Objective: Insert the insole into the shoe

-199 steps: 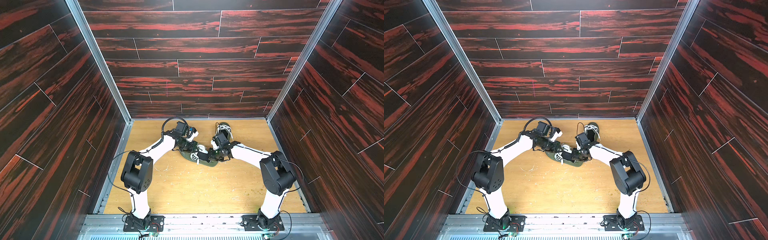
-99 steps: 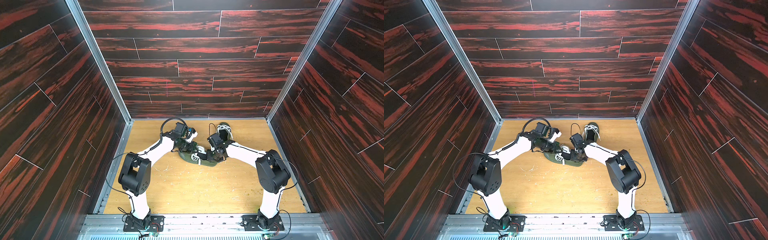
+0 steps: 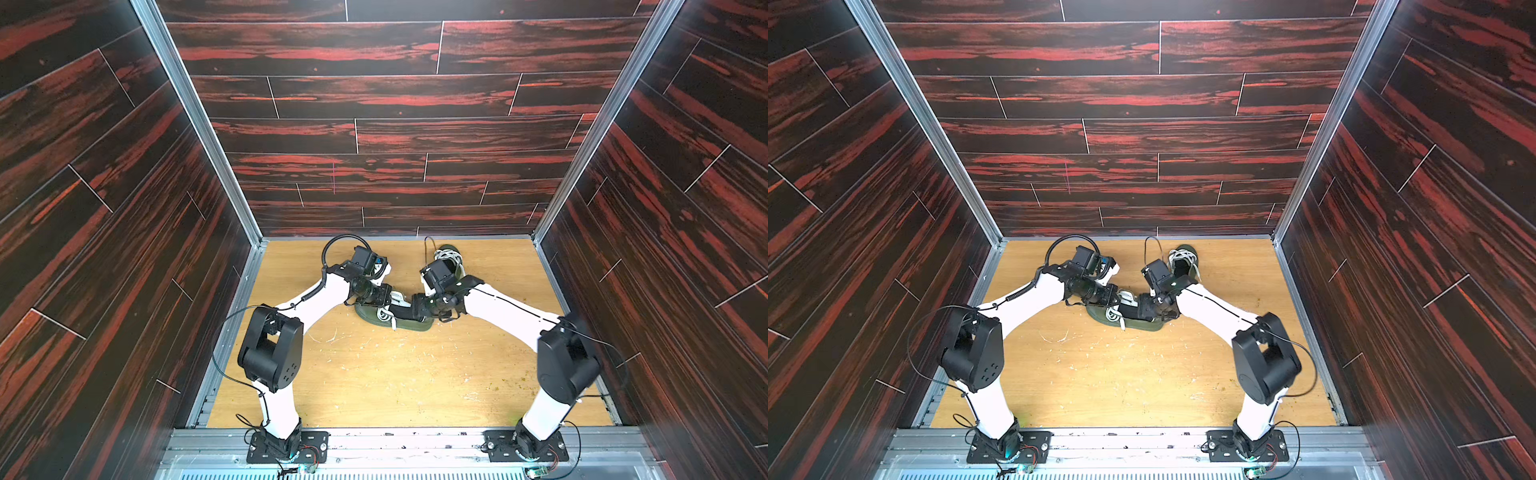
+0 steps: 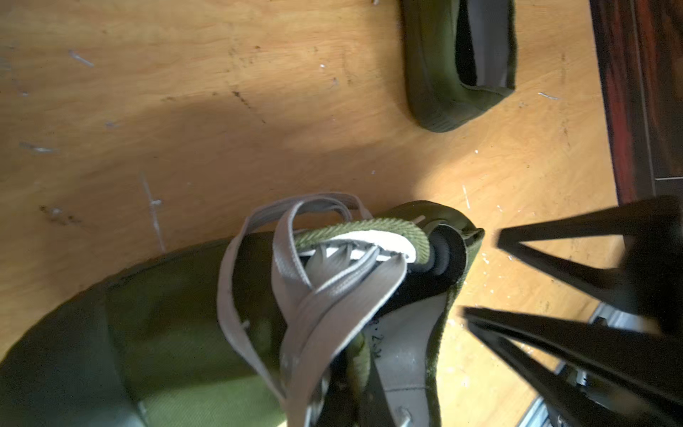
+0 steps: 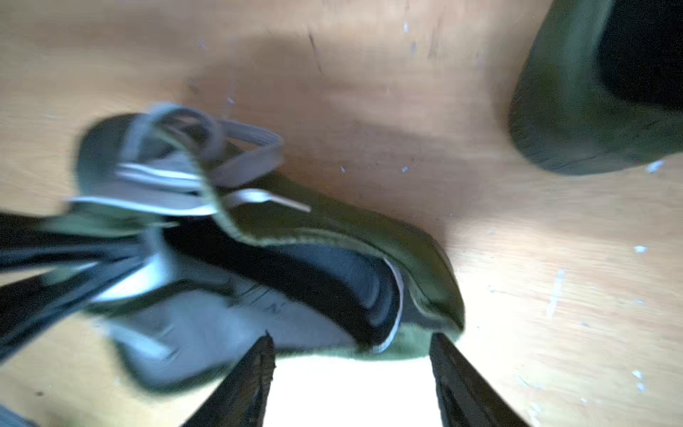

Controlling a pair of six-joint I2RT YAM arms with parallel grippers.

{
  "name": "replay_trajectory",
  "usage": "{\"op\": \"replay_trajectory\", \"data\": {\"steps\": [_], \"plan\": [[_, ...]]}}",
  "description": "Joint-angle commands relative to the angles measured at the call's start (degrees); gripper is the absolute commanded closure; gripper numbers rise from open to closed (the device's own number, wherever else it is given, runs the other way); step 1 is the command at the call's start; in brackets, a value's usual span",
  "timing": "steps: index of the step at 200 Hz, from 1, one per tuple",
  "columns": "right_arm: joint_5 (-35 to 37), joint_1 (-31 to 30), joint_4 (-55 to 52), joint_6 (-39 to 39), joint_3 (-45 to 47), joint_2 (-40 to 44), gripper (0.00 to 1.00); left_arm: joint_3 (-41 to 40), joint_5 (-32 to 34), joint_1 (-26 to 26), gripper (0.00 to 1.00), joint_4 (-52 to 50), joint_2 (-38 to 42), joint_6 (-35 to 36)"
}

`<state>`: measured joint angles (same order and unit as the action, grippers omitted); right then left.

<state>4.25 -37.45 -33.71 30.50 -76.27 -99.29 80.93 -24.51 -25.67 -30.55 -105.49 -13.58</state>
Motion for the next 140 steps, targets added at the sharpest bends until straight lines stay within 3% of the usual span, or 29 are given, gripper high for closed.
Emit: {"op": "replay_trajectory", "data": {"steps": [1,69,116,140], "plan": [[1.8,-0.1,-2.5,-1.5,-1.6,2.0,0.29,2.0,0.5,0.2,1.0,0.1,-0.1,0.1],[4.6,0.3,-1.2,-4.0,-1.7,-6.3,0.3,2.2,0.5,0.0,1.0,0.6,0.2,-0.4],[14.5,1.6,-2.2,-1.0,-0.6,-12.4,0.33,1.9,1.9,-0.1,1.0,-0.1,1.3,0.0],[17.0,1.0,-5.6,-1.8,-0.5,-11.0,0.35,1.8,3.6,-0.1,1.0,-0.9,1.5,0.3]]}}
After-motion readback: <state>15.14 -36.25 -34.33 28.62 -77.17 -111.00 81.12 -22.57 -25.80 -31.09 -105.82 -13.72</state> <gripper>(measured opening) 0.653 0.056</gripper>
